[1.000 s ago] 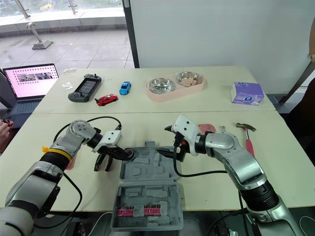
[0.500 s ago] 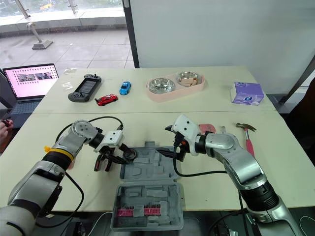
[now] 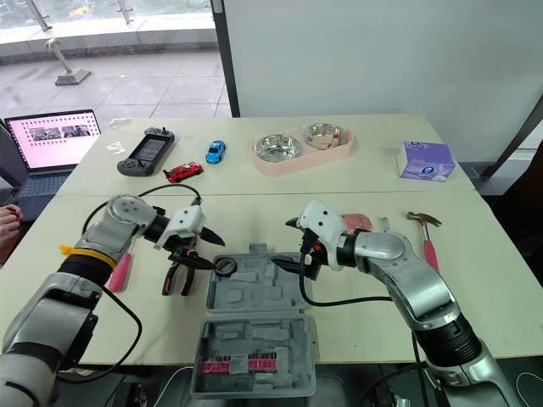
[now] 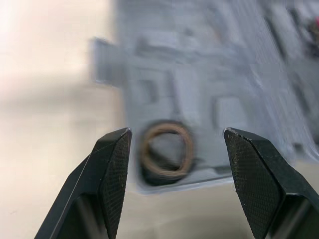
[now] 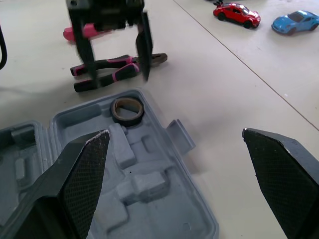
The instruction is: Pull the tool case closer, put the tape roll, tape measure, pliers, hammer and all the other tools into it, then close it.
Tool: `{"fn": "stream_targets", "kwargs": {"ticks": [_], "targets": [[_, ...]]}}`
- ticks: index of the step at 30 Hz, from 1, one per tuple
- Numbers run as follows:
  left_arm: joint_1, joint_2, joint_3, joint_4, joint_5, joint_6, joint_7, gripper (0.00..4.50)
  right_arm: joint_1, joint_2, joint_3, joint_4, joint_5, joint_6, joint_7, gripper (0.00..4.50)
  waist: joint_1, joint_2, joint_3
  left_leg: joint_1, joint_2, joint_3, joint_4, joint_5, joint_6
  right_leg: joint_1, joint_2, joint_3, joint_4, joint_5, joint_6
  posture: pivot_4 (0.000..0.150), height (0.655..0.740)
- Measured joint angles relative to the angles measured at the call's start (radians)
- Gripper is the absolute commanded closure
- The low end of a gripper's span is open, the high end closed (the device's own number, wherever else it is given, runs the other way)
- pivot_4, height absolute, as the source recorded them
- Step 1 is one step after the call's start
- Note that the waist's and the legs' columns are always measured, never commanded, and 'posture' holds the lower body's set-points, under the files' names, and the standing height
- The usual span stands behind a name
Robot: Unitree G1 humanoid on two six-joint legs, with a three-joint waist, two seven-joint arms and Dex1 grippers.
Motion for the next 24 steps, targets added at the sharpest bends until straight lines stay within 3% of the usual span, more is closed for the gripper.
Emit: {"fn": "stream_targets", "kwargs": {"ticks": [6,14,17,20,24], "targets": [[0.136,0.148,0.119,-0.173,-0.073,0.127,0.038,1.43,0.071,-0.046,-0.059,-0.006,0.001,-0.008,0.004,0.0,-0.004,0.0,0.0,0.0,0.0,0.0,0.0,0.0,0.0,0.0,0.0,0.0,0.0,0.0,0.0,0.15,0.7239],[0.223,0.073,0.104,-0.313,-0.087,0.148,0.099,1.43,0.078,-0.049,-0.077,0.011,0.002,-0.024,0.008,0.0,0.009,0.0,0.0,0.0,0.0,0.0,0.0,0.0,0.0,0.001,-0.001,0.0,-0.001,0.0,0.0,0.15,0.7239],[0.234,0.029,0.082,-0.297,-0.079,0.132,0.134,2.26,0.078,-0.049,-0.077,0.013,0.002,-0.024,0.009,0.0,0.005,0.0,0.0,0.001,0.0,0.0,0.0,0.0,0.0,0.001,0.0,0.0,0.0,0.0,0.0,0.15,0.7239],[0.235,-0.007,0.076,-0.273,-0.071,0.117,0.177,3.77,0.078,-0.049,-0.077,0.014,0.002,-0.024,0.011,0.0,0.004,0.0,0.0,0.001,0.0,0.0,0.0,0.0,0.0,0.001,0.0,0.0,0.0,0.0,0.0,0.15,0.7239],[0.248,-0.026,0.069,-0.277,-0.073,0.119,0.204,3.77,0.077,-0.049,-0.077,0.013,0.002,-0.023,0.009,0.0,0.005,0.0,0.0,0.001,0.0,0.0,0.0,0.0,0.0,0.001,0.0,0.0,-0.001,0.0,0.0,0.15,0.7239]]}}
